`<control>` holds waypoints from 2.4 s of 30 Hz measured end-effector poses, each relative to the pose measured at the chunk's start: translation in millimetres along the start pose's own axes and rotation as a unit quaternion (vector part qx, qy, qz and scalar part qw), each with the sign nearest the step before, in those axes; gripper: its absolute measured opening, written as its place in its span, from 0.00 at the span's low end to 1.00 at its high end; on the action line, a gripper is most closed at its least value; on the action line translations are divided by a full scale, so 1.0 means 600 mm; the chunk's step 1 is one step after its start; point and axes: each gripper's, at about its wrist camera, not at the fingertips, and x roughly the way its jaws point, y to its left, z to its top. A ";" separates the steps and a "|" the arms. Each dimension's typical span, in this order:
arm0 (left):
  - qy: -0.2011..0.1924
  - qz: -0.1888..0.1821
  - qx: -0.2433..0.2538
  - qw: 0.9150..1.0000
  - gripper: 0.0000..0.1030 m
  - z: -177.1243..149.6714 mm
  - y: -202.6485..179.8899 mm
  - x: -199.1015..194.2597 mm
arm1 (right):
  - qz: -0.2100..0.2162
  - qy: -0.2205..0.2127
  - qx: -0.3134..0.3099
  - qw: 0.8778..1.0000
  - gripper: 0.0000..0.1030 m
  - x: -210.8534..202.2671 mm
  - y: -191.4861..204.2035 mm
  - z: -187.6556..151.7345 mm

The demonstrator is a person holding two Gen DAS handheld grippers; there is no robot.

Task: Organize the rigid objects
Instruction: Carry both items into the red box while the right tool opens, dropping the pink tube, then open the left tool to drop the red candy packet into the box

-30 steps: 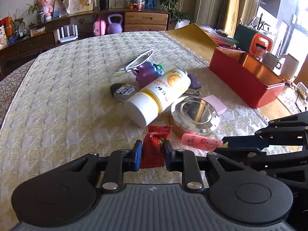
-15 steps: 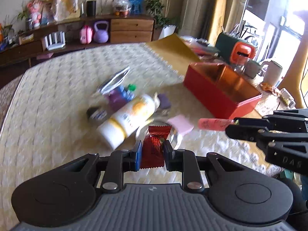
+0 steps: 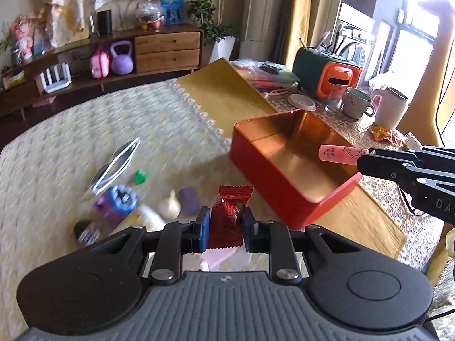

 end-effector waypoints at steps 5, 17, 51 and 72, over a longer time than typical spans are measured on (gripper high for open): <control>0.002 -0.009 0.018 1.000 0.22 0.044 -0.039 0.033 | -0.023 0.001 0.006 1.000 0.13 0.011 -0.045 0.002; 0.015 -0.015 0.084 0.996 0.23 0.137 -0.135 0.159 | -0.050 0.033 0.019 0.998 0.13 0.079 -0.117 -0.015; 0.128 -0.001 0.077 0.989 0.23 0.160 -0.168 0.368 | -0.031 0.140 0.033 0.989 0.20 0.198 -0.143 -0.026; 0.090 -0.021 0.045 0.995 0.29 0.160 -0.149 0.290 | -0.028 0.107 0.059 0.992 0.44 0.140 -0.133 -0.009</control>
